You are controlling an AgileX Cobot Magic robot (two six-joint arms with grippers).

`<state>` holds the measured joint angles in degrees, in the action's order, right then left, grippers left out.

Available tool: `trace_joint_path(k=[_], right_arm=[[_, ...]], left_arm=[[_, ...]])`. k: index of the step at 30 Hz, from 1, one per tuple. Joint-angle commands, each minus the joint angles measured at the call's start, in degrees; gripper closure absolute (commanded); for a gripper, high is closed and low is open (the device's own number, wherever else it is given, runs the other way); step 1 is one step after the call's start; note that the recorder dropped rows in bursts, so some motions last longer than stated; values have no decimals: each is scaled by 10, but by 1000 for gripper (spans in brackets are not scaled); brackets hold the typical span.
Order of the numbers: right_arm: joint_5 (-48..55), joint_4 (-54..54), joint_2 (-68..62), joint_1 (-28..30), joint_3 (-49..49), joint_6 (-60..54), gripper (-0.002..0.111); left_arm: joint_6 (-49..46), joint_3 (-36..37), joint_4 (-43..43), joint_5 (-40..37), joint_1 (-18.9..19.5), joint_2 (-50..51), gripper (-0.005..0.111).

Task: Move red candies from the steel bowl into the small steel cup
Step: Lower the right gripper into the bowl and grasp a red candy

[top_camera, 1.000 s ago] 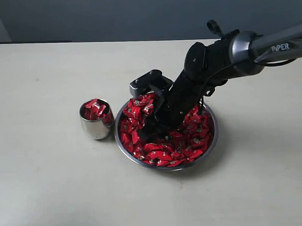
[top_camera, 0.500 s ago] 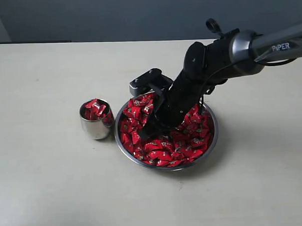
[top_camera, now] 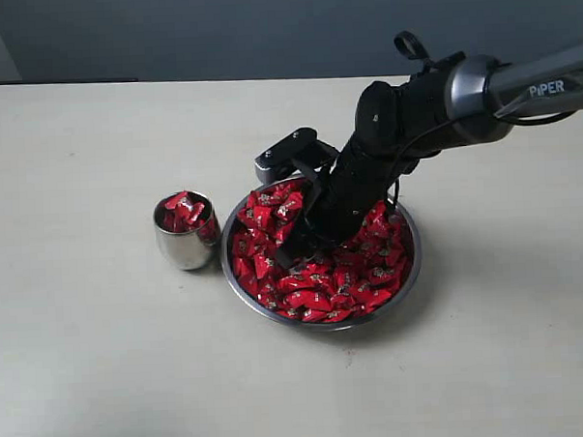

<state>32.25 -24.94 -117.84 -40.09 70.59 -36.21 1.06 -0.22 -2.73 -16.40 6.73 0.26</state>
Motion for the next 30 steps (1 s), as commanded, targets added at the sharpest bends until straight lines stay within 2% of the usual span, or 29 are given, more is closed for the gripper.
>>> trace_joint_path(k=[1, 18, 19, 22, 23, 25, 28, 30], right_arm=[[-2, 10, 3, 1, 0, 2, 109], [18, 0, 3, 1, 0, 3, 108], [21, 0, 3, 1, 0, 3, 105], [20, 0, 3, 1, 0, 3, 76], [19, -1, 3, 1, 0, 5, 72], [17, -1, 3, 1, 0, 5, 74], [14, 8, 3, 1, 0, 5, 87], [12, 12, 3, 1, 0, 5, 88]], left_arm=[[1, 2, 1, 1, 0, -3, 106], [1, 2, 1, 1, 0, -3, 106], [1, 2, 1, 1, 0, -3, 106], [1, 2, 1, 1, 0, -3, 106], [1, 2, 1, 1, 0, -3, 106], [1, 2, 1, 1, 0, -3, 106], [1, 2, 1, 1, 0, -3, 106], [1, 2, 1, 1, 0, -3, 106]])
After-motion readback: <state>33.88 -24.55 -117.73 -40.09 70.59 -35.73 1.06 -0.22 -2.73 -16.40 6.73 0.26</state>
